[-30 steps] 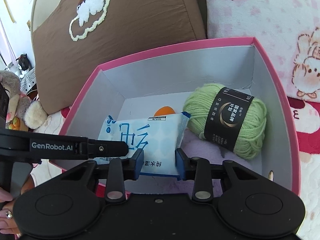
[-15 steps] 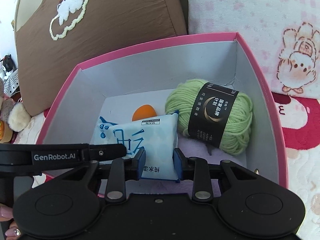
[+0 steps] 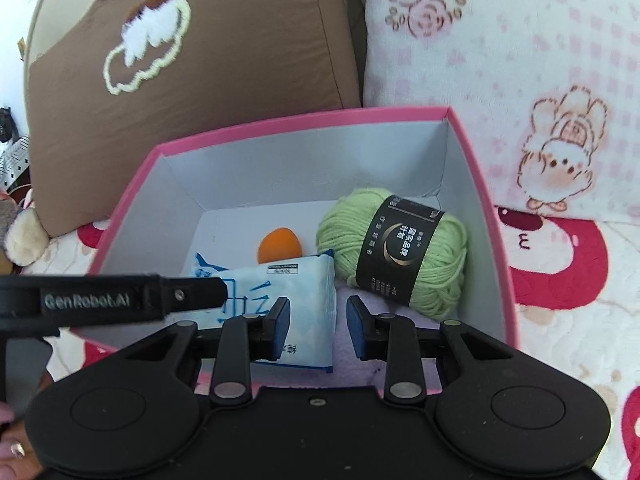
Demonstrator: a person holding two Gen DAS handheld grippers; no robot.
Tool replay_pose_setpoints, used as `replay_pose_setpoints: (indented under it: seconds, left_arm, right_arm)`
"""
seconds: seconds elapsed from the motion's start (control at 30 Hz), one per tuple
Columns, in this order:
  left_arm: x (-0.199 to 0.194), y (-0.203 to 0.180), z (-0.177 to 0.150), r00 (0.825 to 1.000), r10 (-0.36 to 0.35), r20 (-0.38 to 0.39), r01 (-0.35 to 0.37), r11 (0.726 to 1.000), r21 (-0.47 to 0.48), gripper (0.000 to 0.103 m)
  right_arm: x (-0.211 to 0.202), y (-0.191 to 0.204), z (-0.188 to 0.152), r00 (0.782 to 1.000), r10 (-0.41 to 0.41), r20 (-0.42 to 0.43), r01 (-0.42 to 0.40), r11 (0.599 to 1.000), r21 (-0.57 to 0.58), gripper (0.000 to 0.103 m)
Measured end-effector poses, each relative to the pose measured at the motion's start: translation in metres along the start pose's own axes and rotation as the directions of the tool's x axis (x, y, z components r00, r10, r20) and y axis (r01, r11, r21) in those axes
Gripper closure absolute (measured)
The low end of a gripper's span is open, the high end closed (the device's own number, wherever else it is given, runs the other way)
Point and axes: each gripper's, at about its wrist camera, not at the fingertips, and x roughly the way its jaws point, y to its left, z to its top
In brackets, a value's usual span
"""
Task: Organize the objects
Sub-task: 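Lower the wet-wipes pack into the pink box and open the left gripper, then withdraw the left gripper from the pink box toward the white packet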
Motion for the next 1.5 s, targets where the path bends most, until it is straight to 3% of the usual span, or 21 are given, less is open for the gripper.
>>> replay_pose_setpoints:
  seconds: [0.43, 1.0, 1.23, 1.5]
  left_arm:
    - [-0.091, -0.03, 0.017, 1.0, -0.015, -0.017, 0.016, 0.997, 0.072, 0.041]
    - [-0.2, -0.051, -0.011, 0.997, -0.022, -0.074, 0.032, 0.991, 0.128, 0.039]
    - [-0.221, -0.049, -0.035, 0.996, 0.0, -0.089, 0.014, 0.988, 0.156, 0.037]
    - [-0.223, -0.042, -0.055, 0.992, -0.012, -0.125, 0.031, 0.988, 0.15, 0.034]
  right_arm:
    - [-0.079, 0.025, 0.005, 0.995, 0.092, -0.025, -0.093, 0.991, -0.093, 0.067]
    - [-0.187, 0.071, -0.011, 0.996, 0.085, 0.03, -0.075, 0.966, -0.249, 0.052]
    - [-0.207, 0.075, -0.035, 0.994, 0.106, 0.014, -0.098, 0.955, -0.28, 0.047]
    - [-0.214, 0.074, -0.059, 0.991, 0.132, -0.001, -0.126, 0.939, -0.321, 0.03]
